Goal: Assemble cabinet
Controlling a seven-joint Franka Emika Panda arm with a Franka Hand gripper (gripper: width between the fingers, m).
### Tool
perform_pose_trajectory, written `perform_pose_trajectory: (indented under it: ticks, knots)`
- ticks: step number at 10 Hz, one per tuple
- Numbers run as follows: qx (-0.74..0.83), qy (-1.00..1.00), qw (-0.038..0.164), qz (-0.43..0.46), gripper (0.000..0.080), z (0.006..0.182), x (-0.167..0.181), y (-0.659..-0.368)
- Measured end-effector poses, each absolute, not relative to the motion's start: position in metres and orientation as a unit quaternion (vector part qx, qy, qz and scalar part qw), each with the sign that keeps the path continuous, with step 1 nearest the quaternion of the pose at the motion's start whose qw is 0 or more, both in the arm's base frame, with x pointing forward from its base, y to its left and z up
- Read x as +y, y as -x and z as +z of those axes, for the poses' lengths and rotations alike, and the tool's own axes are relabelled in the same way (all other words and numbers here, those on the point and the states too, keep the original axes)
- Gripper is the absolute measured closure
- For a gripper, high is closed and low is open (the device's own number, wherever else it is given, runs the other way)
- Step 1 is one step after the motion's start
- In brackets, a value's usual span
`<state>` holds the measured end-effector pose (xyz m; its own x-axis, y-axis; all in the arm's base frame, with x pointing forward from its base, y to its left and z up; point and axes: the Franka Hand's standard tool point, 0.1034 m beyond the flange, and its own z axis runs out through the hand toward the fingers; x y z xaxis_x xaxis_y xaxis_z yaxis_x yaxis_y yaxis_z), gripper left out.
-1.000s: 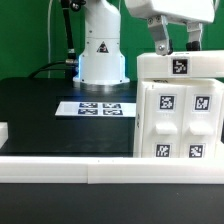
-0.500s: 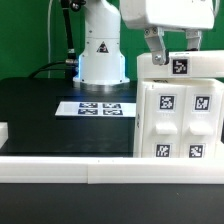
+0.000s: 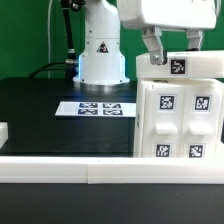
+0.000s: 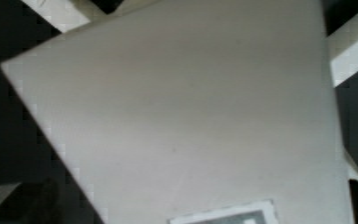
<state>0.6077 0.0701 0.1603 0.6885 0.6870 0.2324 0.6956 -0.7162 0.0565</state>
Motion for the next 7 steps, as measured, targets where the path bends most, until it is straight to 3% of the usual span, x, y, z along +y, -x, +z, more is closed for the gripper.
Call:
perform_pose_trajectory:
  ticks: [5, 7]
  knots:
    - [-0.306, 0.944, 0.027, -0.117, 0.0002, 0.1601, 0.0691, -0.6077]
    - [-0.306, 0.944, 0.026, -0.118, 0.0250, 0.1606, 0.0686, -0.6082]
